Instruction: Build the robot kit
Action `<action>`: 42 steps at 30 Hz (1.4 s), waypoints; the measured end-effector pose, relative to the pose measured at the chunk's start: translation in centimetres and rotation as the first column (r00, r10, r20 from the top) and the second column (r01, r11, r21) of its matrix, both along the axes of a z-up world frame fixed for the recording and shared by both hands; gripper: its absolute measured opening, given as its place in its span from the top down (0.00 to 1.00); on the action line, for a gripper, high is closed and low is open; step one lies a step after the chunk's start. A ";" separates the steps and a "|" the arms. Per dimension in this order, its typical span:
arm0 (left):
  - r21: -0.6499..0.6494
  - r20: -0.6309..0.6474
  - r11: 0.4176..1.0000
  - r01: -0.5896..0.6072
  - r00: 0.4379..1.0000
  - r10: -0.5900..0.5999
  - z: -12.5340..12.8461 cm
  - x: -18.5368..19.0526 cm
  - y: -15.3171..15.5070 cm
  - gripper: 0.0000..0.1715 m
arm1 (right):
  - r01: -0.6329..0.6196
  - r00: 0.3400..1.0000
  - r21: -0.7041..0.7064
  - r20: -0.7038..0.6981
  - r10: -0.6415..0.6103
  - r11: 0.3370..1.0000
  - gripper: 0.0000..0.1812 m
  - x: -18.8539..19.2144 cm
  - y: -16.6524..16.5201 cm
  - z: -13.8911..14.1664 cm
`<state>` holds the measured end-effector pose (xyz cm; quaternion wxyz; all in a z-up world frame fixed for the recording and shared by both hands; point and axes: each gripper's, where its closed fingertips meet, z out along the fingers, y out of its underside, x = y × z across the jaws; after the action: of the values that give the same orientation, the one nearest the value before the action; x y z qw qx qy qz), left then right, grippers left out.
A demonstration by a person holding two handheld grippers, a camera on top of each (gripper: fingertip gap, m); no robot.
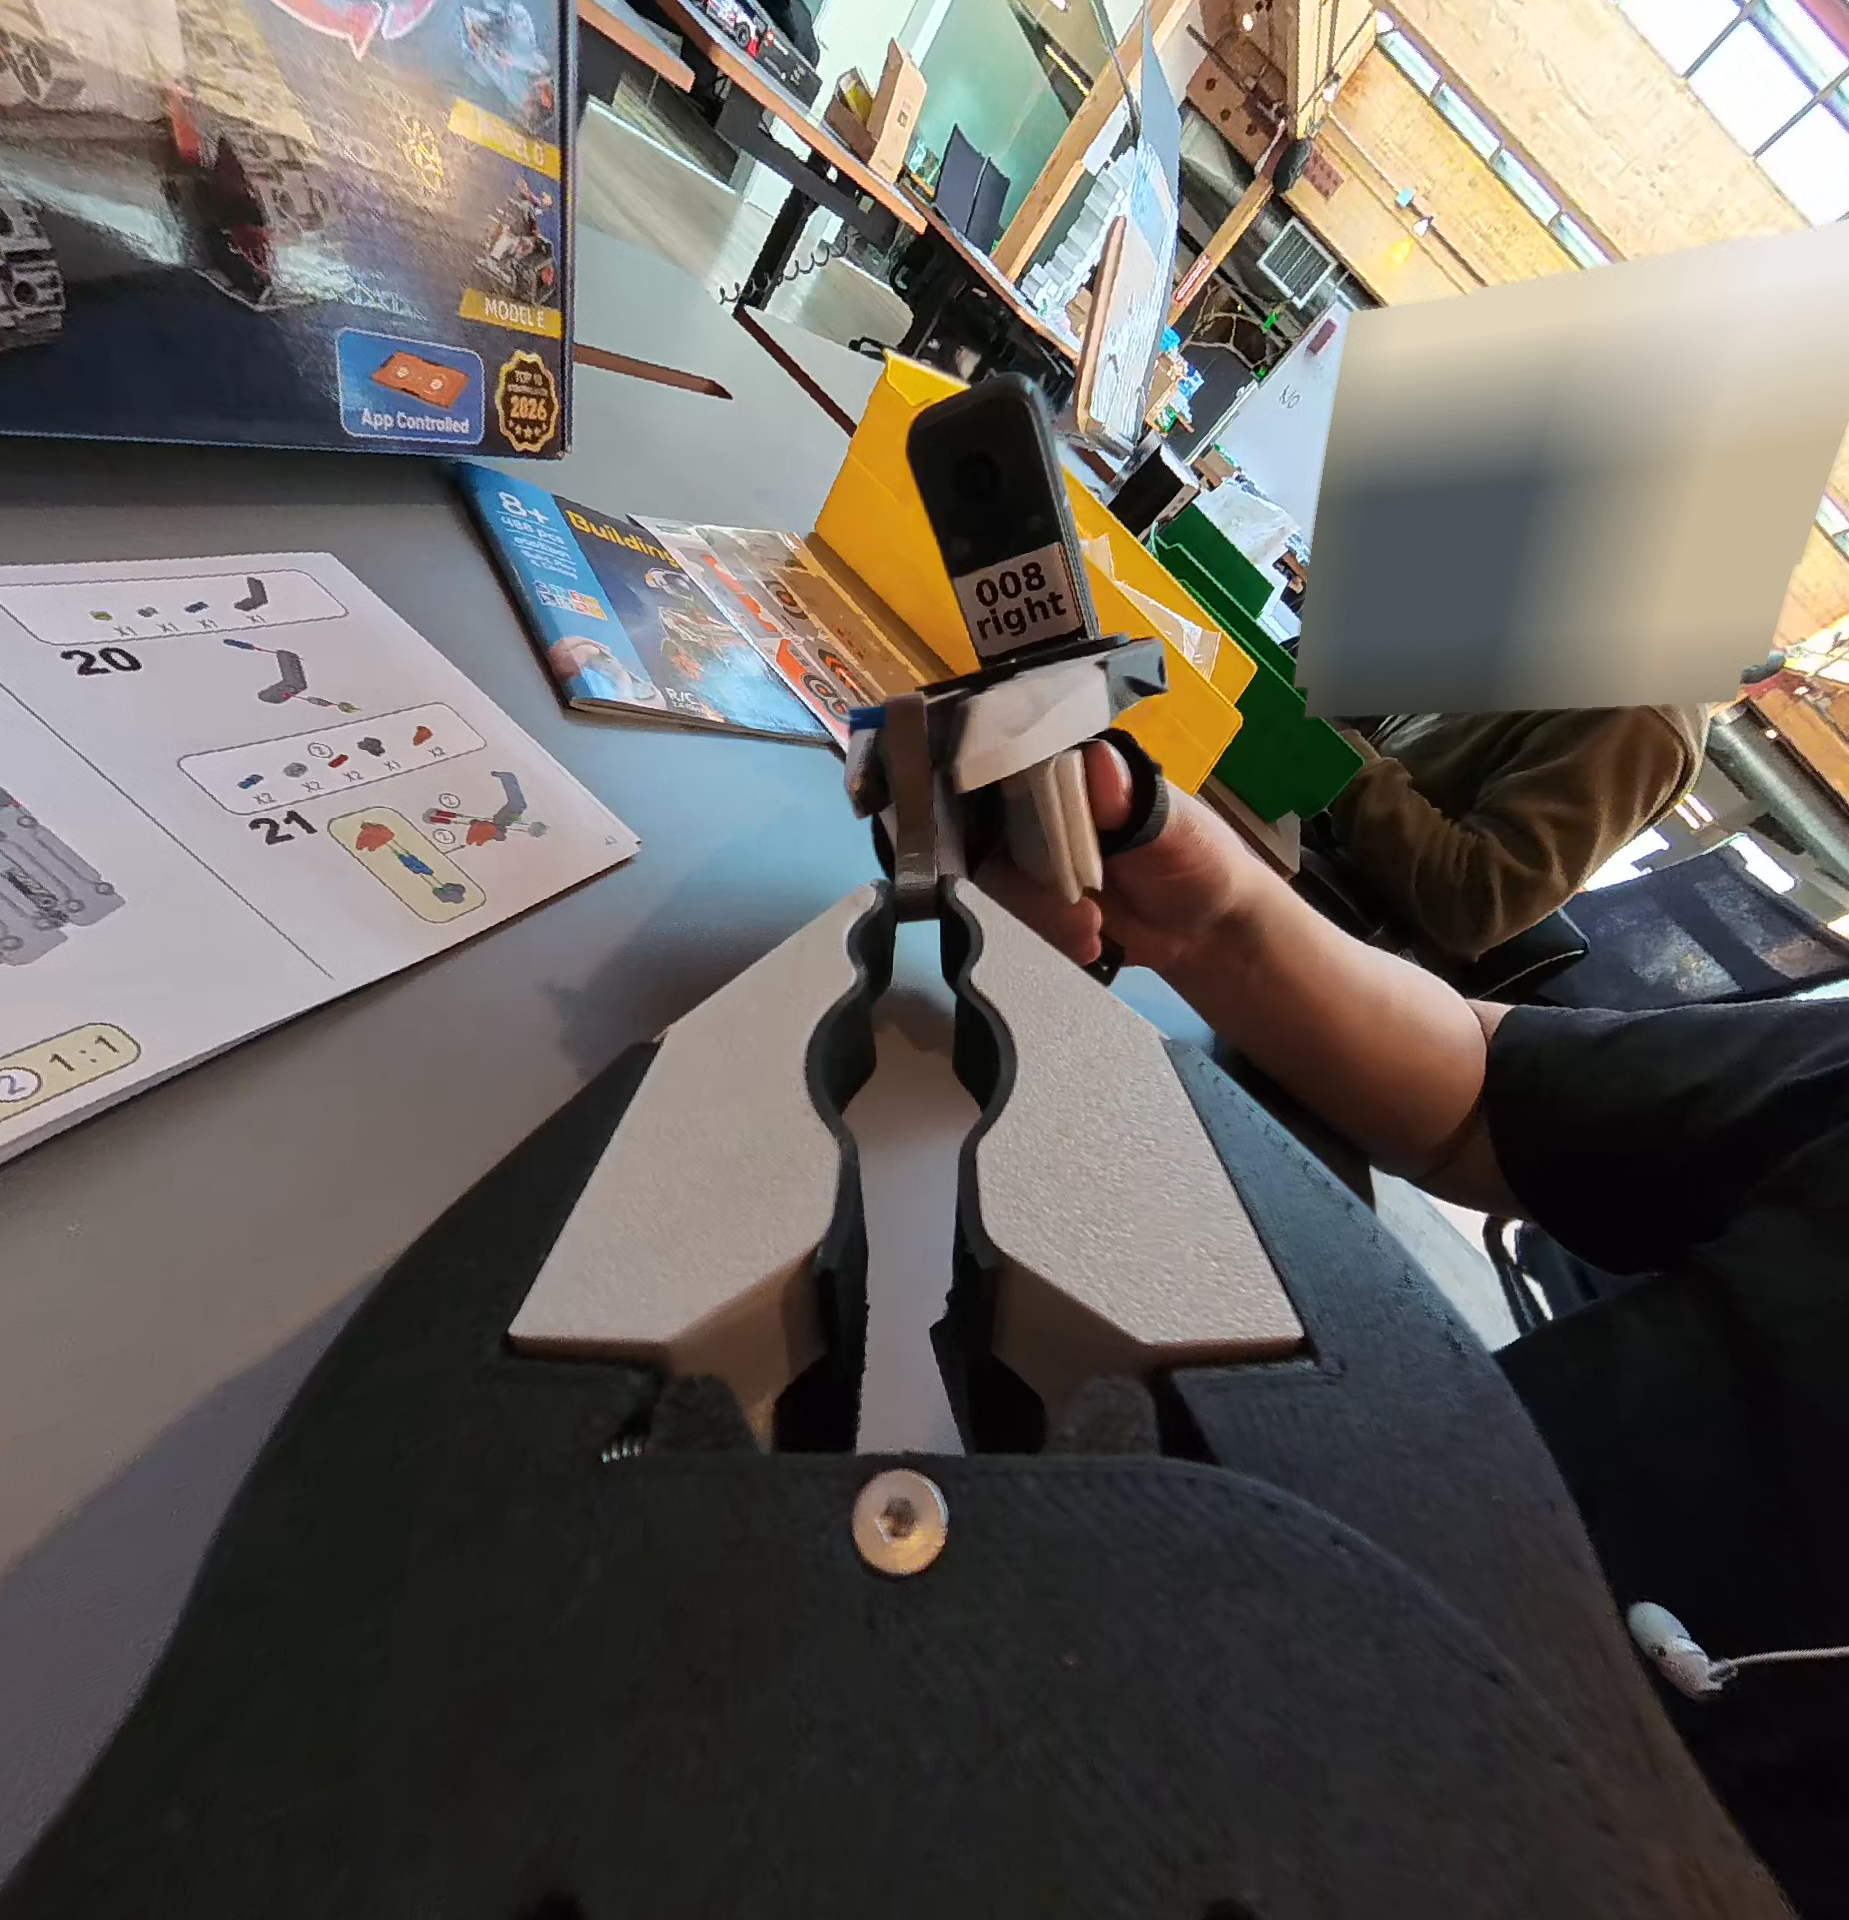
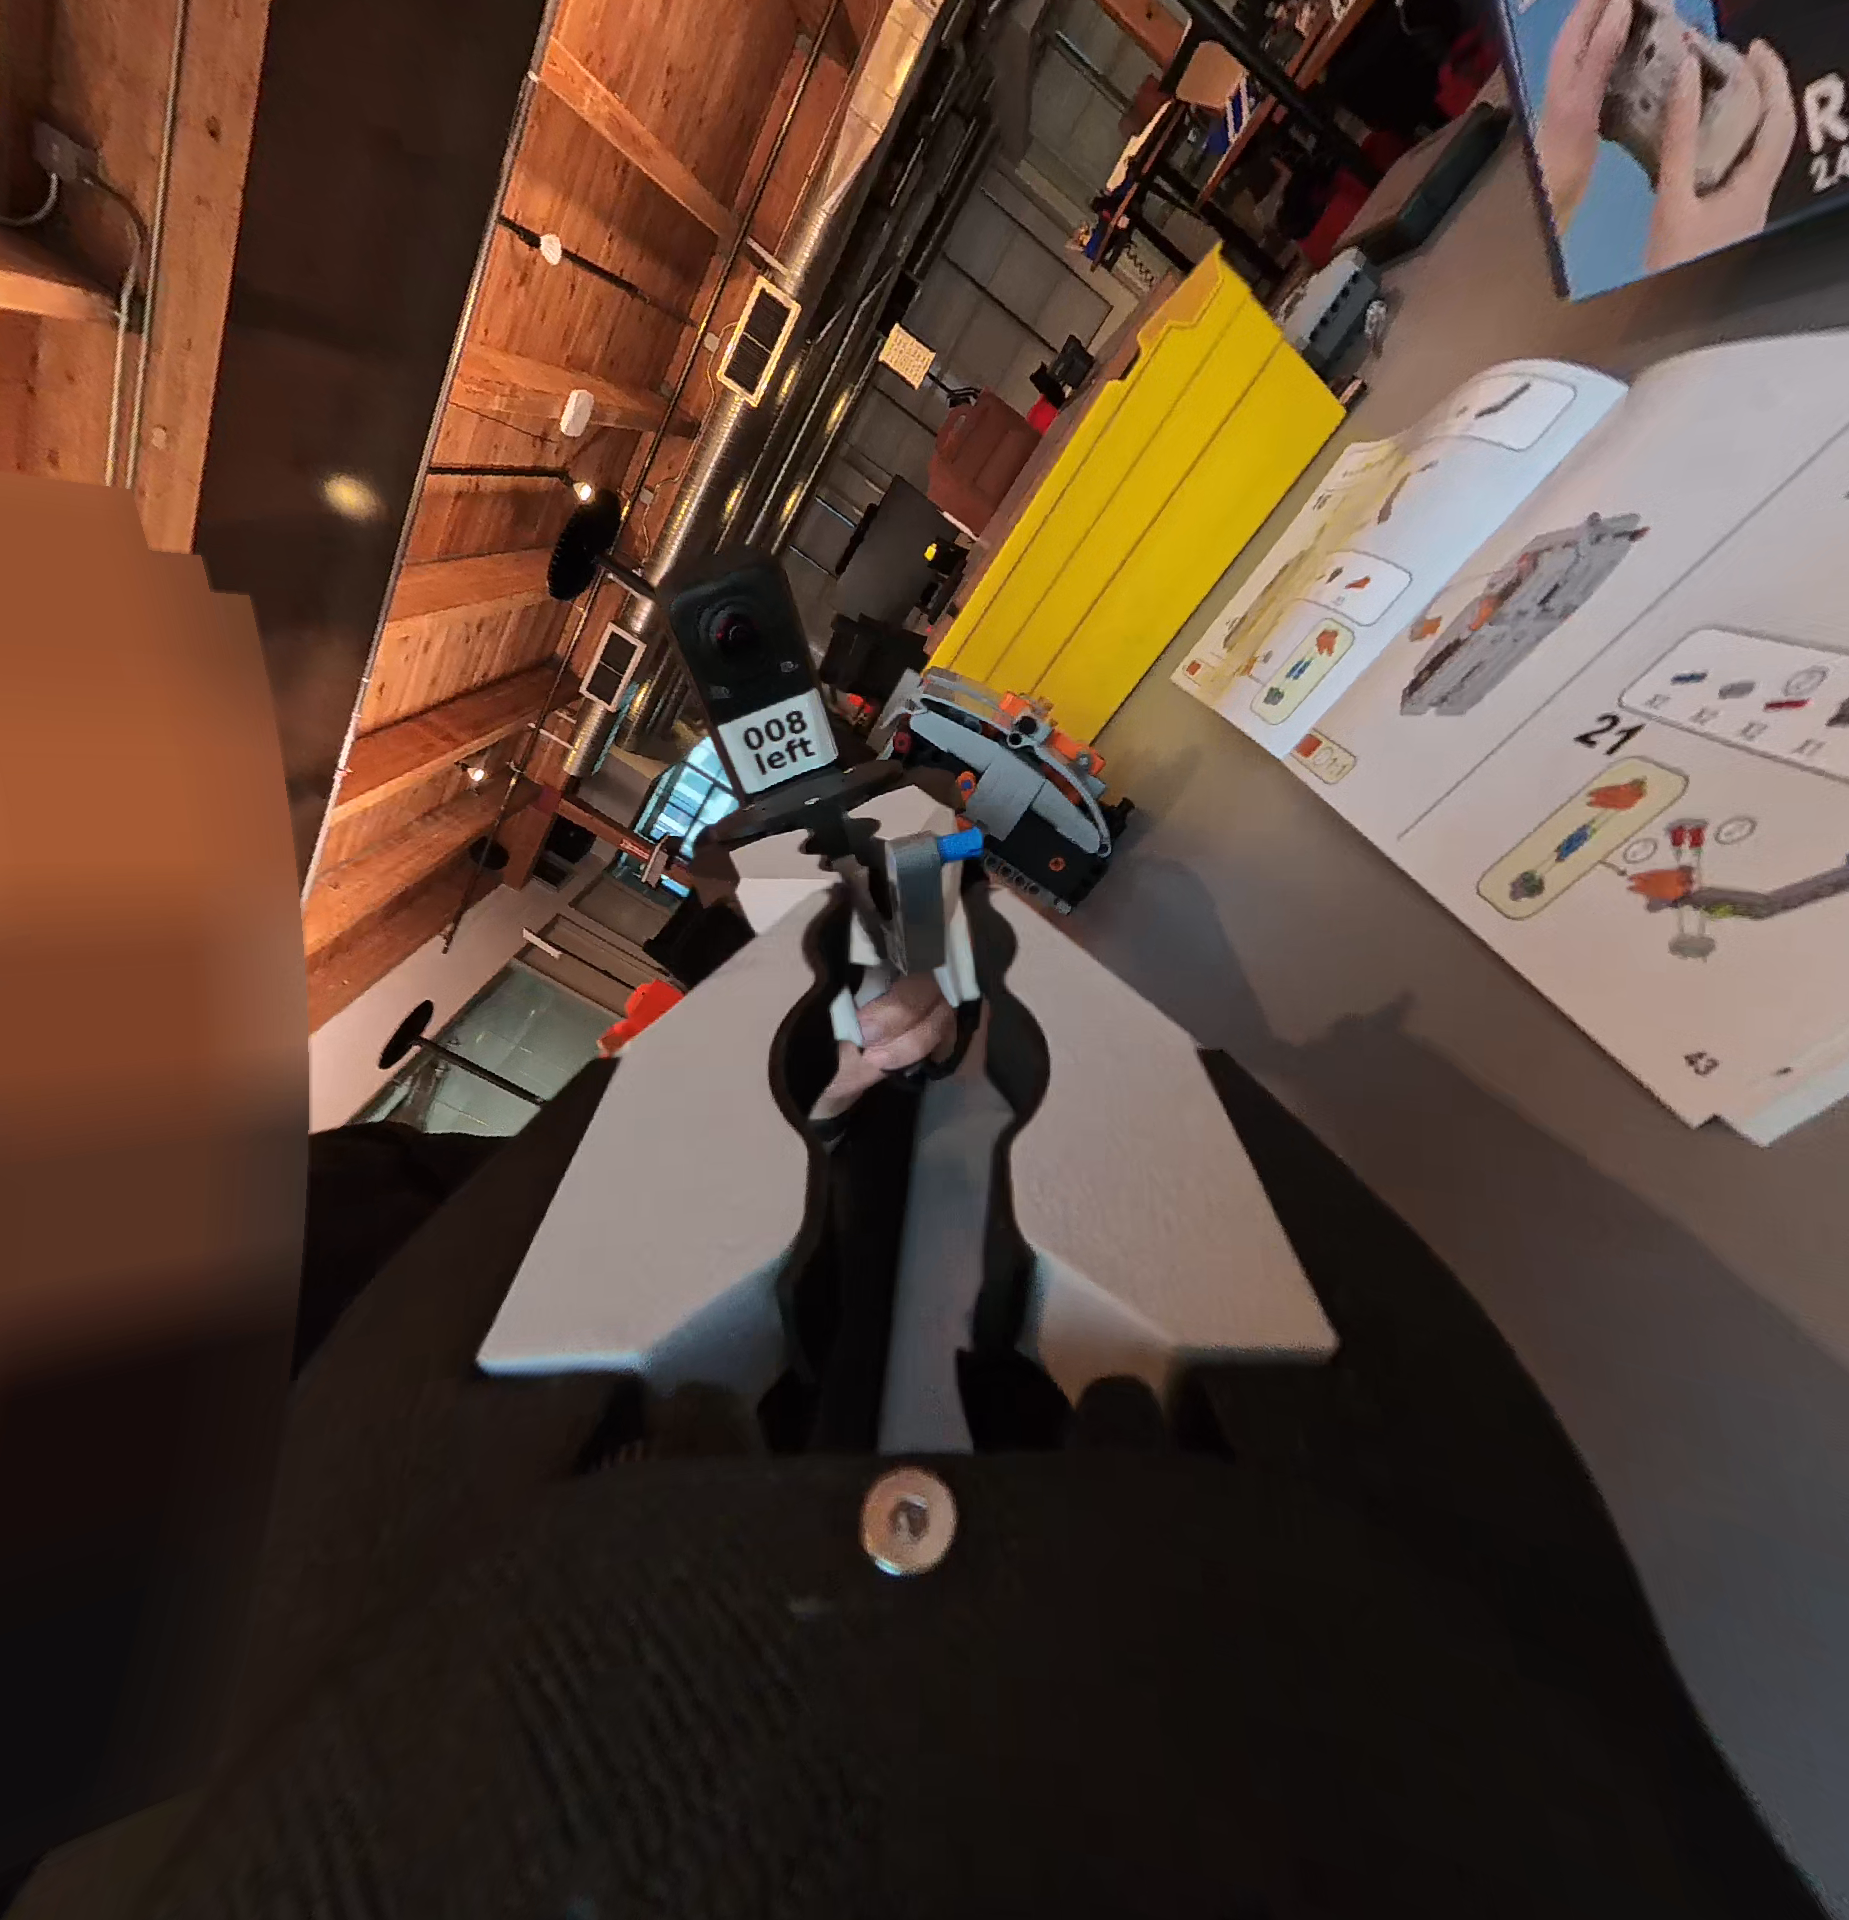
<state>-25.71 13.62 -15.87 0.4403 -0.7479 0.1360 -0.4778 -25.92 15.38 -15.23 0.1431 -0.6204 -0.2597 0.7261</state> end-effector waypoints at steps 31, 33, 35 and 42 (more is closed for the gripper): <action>0.215 -0.034 0.959 -0.186 0.980 0.198 3.9 -3.9 0.3 0.97 | -0.283 0.844 0.679 0.512 -0.161 0.677 0.93 -1.2 -3.0 -9.5; 0.213 -0.034 0.959 -0.185 0.980 0.196 3.9 -3.9 0.3 0.97 | -0.303 0.832 0.684 0.529 -0.165 0.663 0.93 -1.2 -3.1 -9.8; 0.213 -0.035 0.959 -0.186 0.980 0.197 3.9 -3.9 0.3 0.97 | -0.315 0.825 0.687 0.539 -0.168 0.655 0.93 -1.2 -3.1 -10.0; 0.208 -0.041 0.961 -0.182 0.980 0.194 3.7 -3.8 0.3 0.97 | -0.330 0.816 0.697 0.549 -0.178 0.637 0.94 -1.3 -3.2 -10.3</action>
<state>-29.52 13.97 -12.17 0.5533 -0.7228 0.1258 -0.3945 -27.23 12.20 -25.51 0.2748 -0.6751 -0.5998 0.3302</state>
